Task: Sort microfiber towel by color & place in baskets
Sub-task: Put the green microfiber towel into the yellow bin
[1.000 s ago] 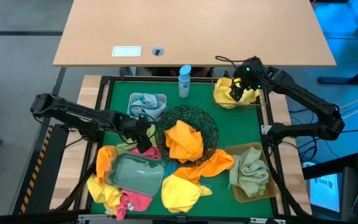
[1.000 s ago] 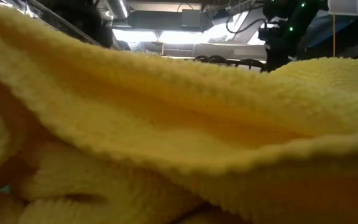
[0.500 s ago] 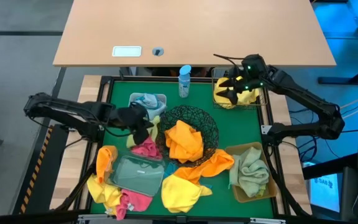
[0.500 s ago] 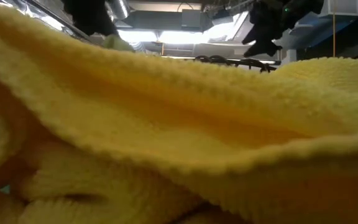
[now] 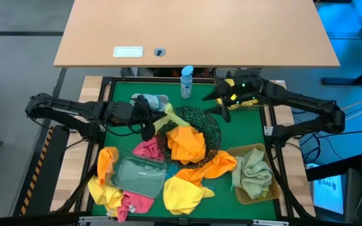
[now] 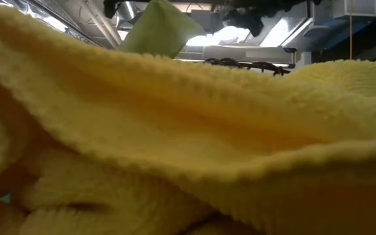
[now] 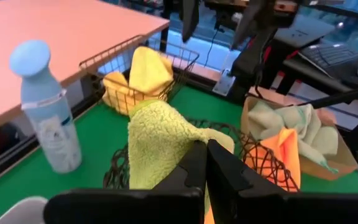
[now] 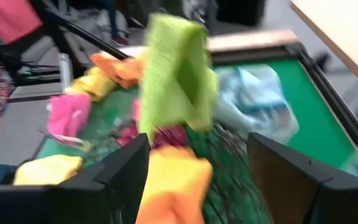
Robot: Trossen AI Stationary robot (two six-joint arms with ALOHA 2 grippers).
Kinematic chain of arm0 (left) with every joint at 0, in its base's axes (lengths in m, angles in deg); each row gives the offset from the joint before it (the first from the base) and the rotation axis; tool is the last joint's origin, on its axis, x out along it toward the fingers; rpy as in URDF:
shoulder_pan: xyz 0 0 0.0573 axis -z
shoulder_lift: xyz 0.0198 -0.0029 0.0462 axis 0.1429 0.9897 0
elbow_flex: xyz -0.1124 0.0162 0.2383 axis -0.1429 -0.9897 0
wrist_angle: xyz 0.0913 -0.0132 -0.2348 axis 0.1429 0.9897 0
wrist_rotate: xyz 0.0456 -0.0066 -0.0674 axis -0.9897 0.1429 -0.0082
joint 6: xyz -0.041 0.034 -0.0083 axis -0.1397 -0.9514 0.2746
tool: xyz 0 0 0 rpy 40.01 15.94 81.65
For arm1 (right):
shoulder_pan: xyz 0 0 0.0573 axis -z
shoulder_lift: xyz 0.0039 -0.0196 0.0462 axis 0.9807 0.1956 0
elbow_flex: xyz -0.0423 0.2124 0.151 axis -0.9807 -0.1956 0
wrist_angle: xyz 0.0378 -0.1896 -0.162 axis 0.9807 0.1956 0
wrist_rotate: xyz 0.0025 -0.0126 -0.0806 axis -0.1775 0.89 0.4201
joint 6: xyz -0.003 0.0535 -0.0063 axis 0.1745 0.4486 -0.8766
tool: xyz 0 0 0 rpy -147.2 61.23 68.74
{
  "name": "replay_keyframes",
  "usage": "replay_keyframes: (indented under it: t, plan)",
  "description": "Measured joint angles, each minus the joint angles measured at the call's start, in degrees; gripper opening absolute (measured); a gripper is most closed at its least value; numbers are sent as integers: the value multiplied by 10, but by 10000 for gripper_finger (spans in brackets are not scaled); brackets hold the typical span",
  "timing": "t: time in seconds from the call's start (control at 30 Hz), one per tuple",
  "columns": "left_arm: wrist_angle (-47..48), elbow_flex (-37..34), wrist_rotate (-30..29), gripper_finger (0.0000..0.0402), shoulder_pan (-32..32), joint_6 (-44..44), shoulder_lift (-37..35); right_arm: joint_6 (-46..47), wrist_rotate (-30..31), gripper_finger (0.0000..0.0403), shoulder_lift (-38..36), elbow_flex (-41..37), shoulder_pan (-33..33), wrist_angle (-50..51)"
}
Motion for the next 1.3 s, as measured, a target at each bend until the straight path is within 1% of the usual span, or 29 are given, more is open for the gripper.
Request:
replay_keyframes:
  t: [0.13,0.23,0.4,0.47,0.77,1.07,1.17,1.23,1.3]
  plan:
    - [-24,0,0,0,0,-15,19,0,1,269,23,0,-42,-63]
    - [-39,0,0,0,0,-18,35,-3,20,269,42,0,-68,-106]
    - [-55,0,1,0,0,-18,61,-5,93,269,78,0,-99,-149]
    - [-56,0,1,0,0,-18,68,-5,108,269,92,0,-107,-156]
    - [-83,0,3,0,0,-18,79,-5,121,269,155,-1,-128,-169]
    - [-80,0,4,0,0,-18,80,-5,124,267,200,-1,-128,-233]
    - [-80,0,4,0,0,-18,80,-5,124,246,201,-1,-128,-235]
    - [-79,0,4,0,0,-17,80,-5,124,218,201,-1,-128,-235]
    - [-79,0,4,0,0,-17,80,-5,124,182,201,-1,-128,-235]
